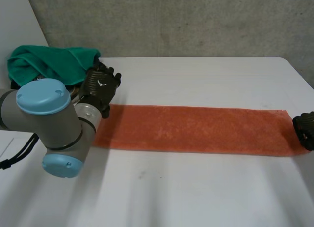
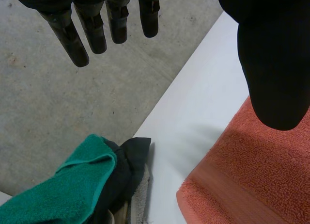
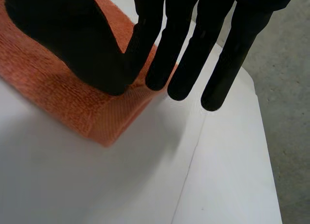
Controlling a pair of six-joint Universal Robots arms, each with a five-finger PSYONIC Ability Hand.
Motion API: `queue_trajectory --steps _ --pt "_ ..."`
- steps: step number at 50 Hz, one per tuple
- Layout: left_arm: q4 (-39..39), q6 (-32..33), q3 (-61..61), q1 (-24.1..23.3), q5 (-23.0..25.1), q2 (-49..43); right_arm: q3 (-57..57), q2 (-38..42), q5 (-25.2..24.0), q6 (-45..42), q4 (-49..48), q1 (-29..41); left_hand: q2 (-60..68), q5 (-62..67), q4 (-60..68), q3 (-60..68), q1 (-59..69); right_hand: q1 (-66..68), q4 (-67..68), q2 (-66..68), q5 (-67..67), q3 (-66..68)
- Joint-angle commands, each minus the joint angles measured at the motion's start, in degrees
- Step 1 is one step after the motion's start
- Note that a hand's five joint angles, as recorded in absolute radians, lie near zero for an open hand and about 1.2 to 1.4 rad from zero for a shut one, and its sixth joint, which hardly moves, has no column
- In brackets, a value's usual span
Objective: Fold the laundry.
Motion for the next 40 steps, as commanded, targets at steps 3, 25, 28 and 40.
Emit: queue_trajectory --steps 3,25,28,40 --pt "-0.01 -0.5 -1.7 0.22 0.0 1.91 -1.18 -0.05 1.57 -1.73 -0.15 -6.28 -1.93 -2.74 -1.57 -1.84 -0.8 14.81 13.24 12.94 13.66 13.48" --pt "-0.1 -4.36 -3.99 0.04 0.09 5.26 1.54 -5.85 -11.44 2.49 9.87 -8.31 -1.93 -2.74 -1.57 -1.84 -0.8 -37.95 -39.53 -39.83 -39.11 -39.29" --pt "-0.1 -4.63 -4.16 -0.05 0.09 5.34 1.8 -5.24 -12.14 2.93 9.87 -8.31 -1.93 -2.74 -1.57 -1.84 -0.8 -36.77 -38.35 -38.65 -37.93 -38.11" --pt "-0.01 -4.71 -4.87 0.13 1.76 5.26 0.4 1.0 -11.62 -0.41 6.89 -7.96 -1.93 -2.74 -1.57 -1.84 -0.8 -24.33 -25.91 -26.21 -25.49 -25.67"
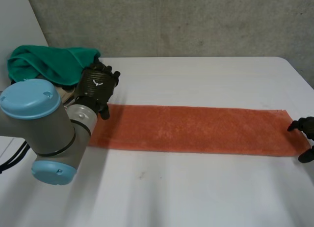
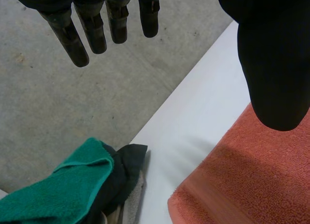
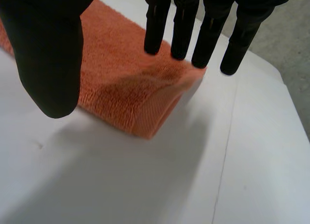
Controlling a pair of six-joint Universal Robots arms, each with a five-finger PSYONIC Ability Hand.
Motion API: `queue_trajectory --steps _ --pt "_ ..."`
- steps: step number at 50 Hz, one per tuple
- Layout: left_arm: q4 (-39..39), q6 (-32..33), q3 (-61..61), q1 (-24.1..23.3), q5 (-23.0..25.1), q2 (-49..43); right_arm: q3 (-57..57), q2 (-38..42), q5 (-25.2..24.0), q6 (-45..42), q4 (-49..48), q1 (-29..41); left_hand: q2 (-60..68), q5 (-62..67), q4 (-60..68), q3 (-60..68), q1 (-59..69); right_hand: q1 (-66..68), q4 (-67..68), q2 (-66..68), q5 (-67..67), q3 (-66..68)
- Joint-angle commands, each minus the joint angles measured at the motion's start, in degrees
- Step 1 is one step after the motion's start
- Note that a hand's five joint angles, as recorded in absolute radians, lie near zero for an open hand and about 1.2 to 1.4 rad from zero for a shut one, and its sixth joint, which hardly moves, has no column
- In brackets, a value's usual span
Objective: Fold the laundry.
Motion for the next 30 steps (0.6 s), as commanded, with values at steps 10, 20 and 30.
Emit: queue_trajectory --steps 10,20,30 --pt "0.08 -0.07 -0.33 -0.01 0.78 0.04 -2.72 4.16 2.08 -2.23 -3.25 -0.86 -1.93 -2.74 -1.57 -1.84 -0.8 50.2 49.89 52.43 49.7 50.48" --pt "0.08 -0.07 -1.47 0.16 0.78 2.58 -7.2 -0.76 7.52 -10.92 -3.87 -7.54 -1.93 -2.74 -1.57 -1.84 -0.8 50.2 49.89 52.43 49.7 50.48" --pt "0.08 -0.16 -3.49 0.78 0.87 6.27 -11.95 -4.01 10.78 -12.42 -6.66 13.59 -1.98 -2.79 -1.62 -1.88 -0.85 50.2 49.89 52.43 49.7 50.48"
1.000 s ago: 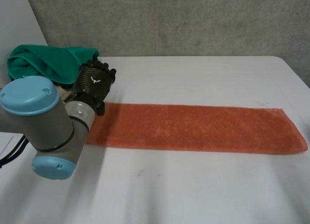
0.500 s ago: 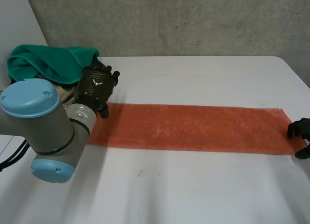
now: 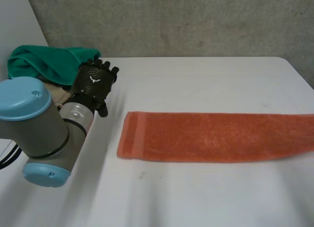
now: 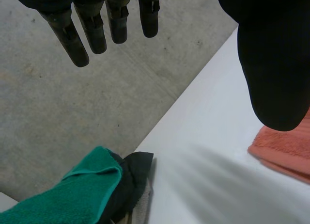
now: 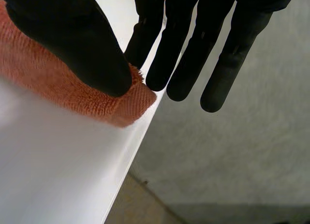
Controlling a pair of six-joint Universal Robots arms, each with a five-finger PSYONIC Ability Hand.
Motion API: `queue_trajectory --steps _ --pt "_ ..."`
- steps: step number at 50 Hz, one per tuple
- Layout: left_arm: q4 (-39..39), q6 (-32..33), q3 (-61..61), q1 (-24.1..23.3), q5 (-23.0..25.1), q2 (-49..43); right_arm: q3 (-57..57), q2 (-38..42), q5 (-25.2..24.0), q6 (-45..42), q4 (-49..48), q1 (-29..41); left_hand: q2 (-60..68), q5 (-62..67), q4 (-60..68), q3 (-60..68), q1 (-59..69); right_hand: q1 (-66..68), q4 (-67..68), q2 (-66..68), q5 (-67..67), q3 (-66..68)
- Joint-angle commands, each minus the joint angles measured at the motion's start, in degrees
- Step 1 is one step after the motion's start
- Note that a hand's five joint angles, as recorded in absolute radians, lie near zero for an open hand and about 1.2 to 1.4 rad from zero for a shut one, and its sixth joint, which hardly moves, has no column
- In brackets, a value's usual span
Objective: Fold the laundry.
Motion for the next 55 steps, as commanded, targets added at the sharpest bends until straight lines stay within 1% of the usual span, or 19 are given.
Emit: queue_trajectory --steps 1,3,4,8,11,16,21,24,26,27,30,31,35,41,48,52,53,54,55 --pt "0.02 -0.09 -1.42 0.6 0.05 2.91 -2.38 -2.17 0.68 -0.08 -3.82 20.14 -1.98 -2.79 -1.62 -1.88 -0.84 16.76 11.48 12.65 13.32 12.11" --pt "-0.07 -0.17 -1.59 1.21 0.05 3.79 -2.47 -2.17 0.59 -0.17 -5.67 24.89 -1.98 -2.79 -1.62 -1.88 -0.84 16.76 11.48 12.65 13.32 12.11" --pt "0.02 -0.26 -1.68 1.47 0.05 4.14 -2.64 -2.17 0.59 -0.17 -8.03 30.49 -1.98 -2.79 -1.62 -1.88 -0.84 16.76 11.48 12.65 13.32 12.11" --pt "0.02 -1.75 -2.3 3.14 0.05 5.9 -3.17 -1.65 0.51 -0.26 -14.45 43.86 -1.98 -2.79 -1.62 -1.88 -0.84 16.76 11.48 12.65 13.32 12.11" --pt "0.02 -3.6 -2.65 3.85 -0.04 7.04 -4.14 0.36 0.33 -0.26 -17.71 51.09 -1.98 -2.79 -1.62 -1.88 -0.84 16.76 11.48 12.65 13.32 12.11" --pt "-0.07 -4.92 -3.26 3.76 0.05 7.31 -11.4 13.43 -0.28 -0.7 -18.87 66.36 -1.93 -2.74 -1.57 -1.84 -0.8 16.76 11.48 12.65 13.32 12.11" --pt "0.02 -5.01 -3.88 3.32 0.05 7.22 -18.19 22.86 -0.03 -0.79 -16.06 72.9 -1.98 -2.79 -1.62 -1.88 -0.84 16.76 11.48 12.65 13.32 12.11" --pt "0.02 -5.09 -3.79 3.32 0.05 6.7 -20.83 26.74 0.94 -0.96 -13.86 73.43 -1.98 -2.79 -1.62 -1.88 -0.84 15.82 10.54 11.71 12.38 11.17" --pt "0.02 -5.01 -3.7 3.23 0.05 6.52 -20.93 26.39 2.52 -0.7 -13.59 73.52 -1.98 -2.79 -1.62 -1.88 -0.84 -21.0 -26.28 -25.11 -24.44 -25.65" --pt "0.02 -5.09 -3.7 3.15 0.05 6.43 -20.75 25.43 5.22 -0.26 -13.33 73.0 -1.98 -2.79 -1.62 -1.88 -0.84 -53.24 -58.52 -57.35 -56.68 -57.89" --pt "0.02 -5.01 -3.53 2.88 0.05 6.43 -19.35 22.97 10.86 1.49 -13.24 72.73 -1.98 -2.79 -1.62 -1.88 -0.84 -53.24 -58.52 -57.35 -56.68 -57.89" --pt "0.02 -5.01 -3.44 2.8 0.05 6.43 -18.21 20.87 14.27 4.28 -13.07 72.82 -1.98 -2.79 -1.62 -1.88 -0.84 -53.24 -58.52 -57.35 -56.68 -57.89" --pt "0.02 -5.01 -2.83 1.83 0.05 6.25 -14.7 13.33 19.92 13.41 -10.97 70.12 -1.98 -2.79 -1.62 -1.88 -0.84 -53.24 -58.52 -57.35 -56.68 -57.89" --pt "0.98 -4.83 -1.95 -2.3 0.22 4.67 -7.67 7.41 19.85 22.67 -1.3 60.27 -1.98 -2.79 -1.62 -1.88 -0.84 -53.24 -58.52 -57.35 -56.68 -57.89" --pt "2.39 -4.48 -1.33 -6.08 0.14 1.68 1.3 6.7 20.2 22.6 -0.23 49.81 -1.98 -2.79 -1.62 -1.88 -0.84 -50.99 -56.27 -55.1 -54.43 -55.64" --pt "2.65 -4.48 -1.24 -6.43 0.22 1.42 5.34 6.7 20.19 18.21 -1.46 44.7 -1.98 -2.79 -1.62 -1.88 -0.84 -32.71 -38.0 -36.82 -36.15 -37.36" --pt "2.65 -4.48 -1.24 -6.43 0.14 1.42 5.96 6.7 20.54 16.63 -2.07 43.39 -1.98 -2.79 -1.62 -1.88 -0.84 -1.83 -7.11 -5.94 -5.27 -6.48" --pt "2.65 -4.48 -1.33 -6.43 0.22 1.42 6.23 6.7 20.54 16.27 -2.86 42.94 -1.98 -2.79 -1.62 -1.88 -0.84 15.47 10.18 11.35 12.03 10.81" --pt "2.57 -4.57 -1.33 -6.35 0.22 1.42 6.67 6.44 20.46 16.0 -4.43 42.59 -1.98 -2.79 -1.62 -1.88 -0.84 16.75 11.46 12.63 13.31 12.09"
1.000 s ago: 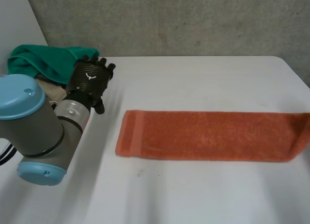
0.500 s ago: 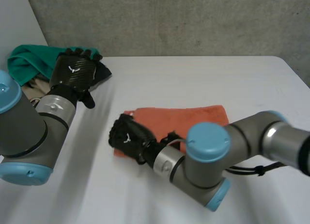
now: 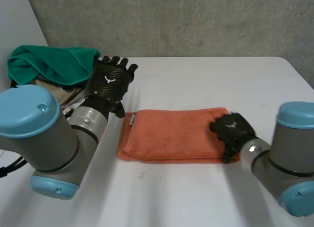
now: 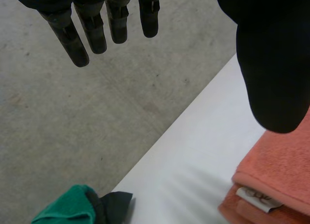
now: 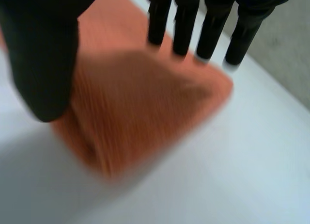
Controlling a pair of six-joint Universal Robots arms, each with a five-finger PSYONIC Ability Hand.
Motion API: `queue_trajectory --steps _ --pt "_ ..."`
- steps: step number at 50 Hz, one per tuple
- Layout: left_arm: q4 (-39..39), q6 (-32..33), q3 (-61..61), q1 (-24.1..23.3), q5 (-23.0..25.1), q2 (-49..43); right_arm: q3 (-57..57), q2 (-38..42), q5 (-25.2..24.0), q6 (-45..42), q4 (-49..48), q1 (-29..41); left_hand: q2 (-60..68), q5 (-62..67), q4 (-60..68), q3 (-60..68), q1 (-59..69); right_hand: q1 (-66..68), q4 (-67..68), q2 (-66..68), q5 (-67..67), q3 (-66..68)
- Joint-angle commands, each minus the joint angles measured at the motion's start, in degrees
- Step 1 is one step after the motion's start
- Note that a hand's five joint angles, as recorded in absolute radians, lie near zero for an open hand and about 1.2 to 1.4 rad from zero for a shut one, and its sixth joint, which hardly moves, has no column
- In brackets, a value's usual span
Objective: Fold the laundry.
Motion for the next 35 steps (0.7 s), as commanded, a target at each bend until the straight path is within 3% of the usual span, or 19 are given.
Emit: queue_trajectory --steps 1,4,8,16,22,23,25,30,35 --pt "0.21 -0.03 -0.03 -0.45 -0.01 -0.5 4.88 -0.24 0.21 -5.72 -7.22 -6.21 -1.98 -2.79 -1.62 -1.88 -0.85 54.1 54.98 54.86 54.5 55.14" --pt "0.21 0.06 -0.03 -0.54 -0.1 -0.41 5.15 -3.84 1.35 -6.78 -16.63 -5.68 -1.94 -2.74 -1.57 -1.84 -0.8 54.1 54.98 54.86 54.5 55.14" --pt "0.21 0.06 -0.21 -0.54 -0.1 0.38 1.82 -8.06 1.71 -7.22 -17.45 -1.3 -1.98 -2.79 -1.62 -1.88 -0.85 54.1 54.98 54.86 54.5 55.14" --pt "0.13 -0.38 -1.26 -0.18 -0.71 2.49 -10.22 3.25 -1.19 -6.6 -11.74 19.07 -1.98 -2.79 -1.62 -1.88 -0.85 54.1 54.98 54.86 54.5 55.14" --pt "-0.05 -0.56 -2.14 -0.1 -0.89 2.66 -11.2 7.83 -5.5 -6.25 -9.54 24.03 -1.93 -2.74 -1.57 -1.84 -0.8 52.83 53.7 53.59 53.23 53.87" --pt "-0.05 -0.64 -2.23 -0.18 -0.89 2.66 -11.38 8.28 -6.11 -5.73 -8.67 24.03 -1.93 -2.74 -1.57 -1.84 -0.8 24.34 25.22 25.1 24.74 25.38" --pt "0.21 -0.73 -2.05 -0.18 -0.89 2.58 -11.73 7.93 -6.12 -5.02 -7.87 24.03 -1.77 -2.57 -1.41 -1.67 -0.64 -13.97 -13.09 -13.21 -13.56 -12.93" --pt "0.21 -1.61 -0.47 -0.8 -1.15 2.49 -13.4 5.3 -1.3 3.05 -6.81 21.75 -1.93 -2.74 -1.57 -1.84 -0.8 -15.9 -15.02 -15.14 -15.5 -14.86" --pt "0.04 -7.04 3.91 -3.43 -2.99 2.14 -11.29 -3.4 1.79 18.61 -4.71 11.38 -1.43 -2.24 -1.07 -1.33 -0.3 -15.9 -15.02 -15.14 -15.5 -14.86"
